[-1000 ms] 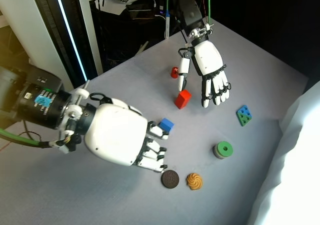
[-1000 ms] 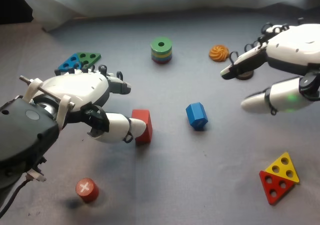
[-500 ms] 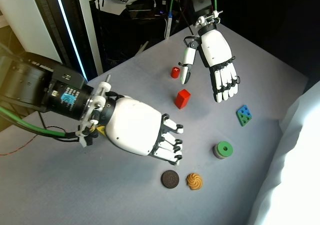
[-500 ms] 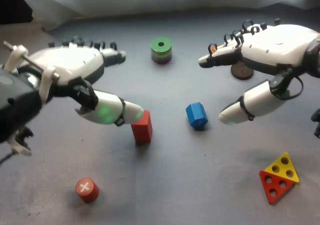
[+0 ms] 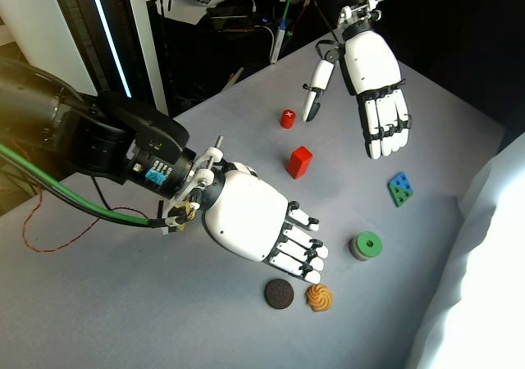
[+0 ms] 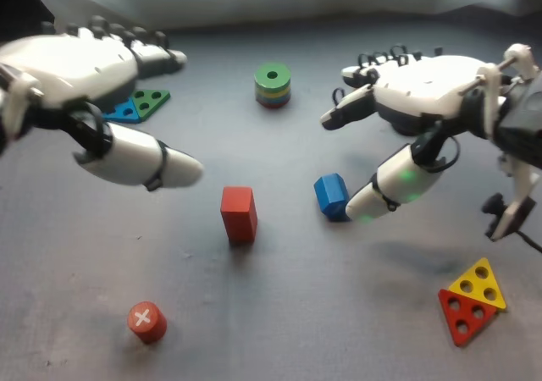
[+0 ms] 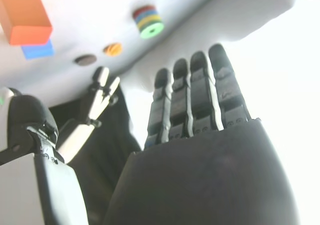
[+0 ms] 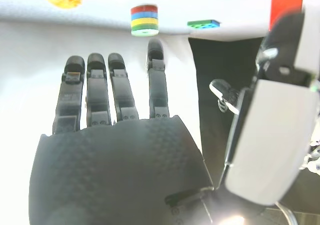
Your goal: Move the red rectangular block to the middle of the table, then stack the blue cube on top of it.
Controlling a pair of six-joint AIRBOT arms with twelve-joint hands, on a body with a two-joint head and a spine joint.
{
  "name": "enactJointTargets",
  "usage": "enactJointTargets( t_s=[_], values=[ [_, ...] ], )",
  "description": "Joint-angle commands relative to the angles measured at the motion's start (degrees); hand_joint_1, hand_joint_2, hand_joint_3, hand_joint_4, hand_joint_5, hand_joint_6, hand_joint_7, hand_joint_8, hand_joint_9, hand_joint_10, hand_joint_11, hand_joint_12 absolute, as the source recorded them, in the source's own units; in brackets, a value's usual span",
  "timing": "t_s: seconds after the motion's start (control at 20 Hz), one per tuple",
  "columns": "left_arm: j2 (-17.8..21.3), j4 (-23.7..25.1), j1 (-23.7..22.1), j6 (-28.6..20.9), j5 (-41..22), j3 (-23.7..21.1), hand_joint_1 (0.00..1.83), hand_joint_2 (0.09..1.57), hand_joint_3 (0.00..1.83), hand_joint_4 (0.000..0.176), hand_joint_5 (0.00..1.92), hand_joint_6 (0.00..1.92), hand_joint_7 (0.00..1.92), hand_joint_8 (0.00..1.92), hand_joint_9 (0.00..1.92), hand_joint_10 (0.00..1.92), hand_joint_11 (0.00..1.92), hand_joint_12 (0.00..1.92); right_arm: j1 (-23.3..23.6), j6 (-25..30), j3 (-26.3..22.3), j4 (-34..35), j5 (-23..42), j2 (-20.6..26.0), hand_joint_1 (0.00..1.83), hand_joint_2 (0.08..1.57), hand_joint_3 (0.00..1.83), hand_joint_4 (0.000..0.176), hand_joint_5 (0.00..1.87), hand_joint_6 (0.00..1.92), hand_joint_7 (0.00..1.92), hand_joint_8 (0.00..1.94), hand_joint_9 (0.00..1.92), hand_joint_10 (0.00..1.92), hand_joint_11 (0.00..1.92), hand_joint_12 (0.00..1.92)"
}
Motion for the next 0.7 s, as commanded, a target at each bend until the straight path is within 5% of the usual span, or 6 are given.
enactJointTargets(
  t_s=[0.0,0.2,0.3,0.5,0.55,0.65],
  values=[
    [1.1,-0.7,-0.9,2.3,-3.5,-0.3,0.54,0.97,0.00,0.000,0.15,0.00,0.14,0.00,0.10,0.00,0.00,0.24,0.0,-0.3,0.3,-1.7,4.9,0.1,0.90,0.68,0.00,0.079,0.60,0.03,0.00,0.00,0.00,0.00,0.00,0.00],
    [2.9,-8.5,-2.0,9.3,-9.7,-1.8,0.52,0.97,0.00,0.000,0.16,0.00,0.14,0.00,0.10,0.00,0.00,0.25,-0.4,-0.2,2.4,0.0,5.9,-2.9,0.96,0.69,0.00,0.058,0.70,0.03,0.02,0.00,0.00,0.00,0.00,0.00],
    [3.2,-10.2,-2.0,11.5,-10.5,-2.5,0.51,0.98,0.00,0.000,0.15,0.00,0.14,0.00,0.09,0.00,0.00,0.24,-0.3,-0.2,3.1,0.9,6.5,-3.9,0.93,0.69,0.00,0.068,0.68,0.00,0.00,0.00,0.00,0.00,0.00,0.00],
    [3.3,-12.4,-1.7,14.1,-12.4,-4.5,0.48,0.99,0.00,0.000,0.18,0.00,0.17,0.00,0.12,0.00,0.00,0.28,-0.6,-0.2,3.2,0.9,8.0,-5.3,0.98,0.71,0.01,0.004,0.74,0.02,0.00,0.00,0.00,0.00,0.00,0.00],
    [3.3,-12.6,-1.7,14.1,-12.5,-4.7,0.47,1.00,0.00,0.000,0.18,0.00,0.16,0.00,0.12,0.00,0.00,0.27,-0.7,-0.2,3.2,0.9,8.3,-5.7,0.97,0.71,0.01,0.022,0.77,0.03,0.00,0.00,0.00,0.00,0.00,0.00],
    [3.3,-12.7,-1.7,14.1,-12.5,-4.9,0.46,1.01,0.00,0.000,0.18,0.00,0.17,0.00,0.12,0.00,0.00,0.29,-0.7,-0.2,3.2,0.9,9.0,-6.3,0.98,0.72,0.00,0.016,0.84,0.01,0.09,0.01,0.00,0.00,0.00,0.00]
  ],
)
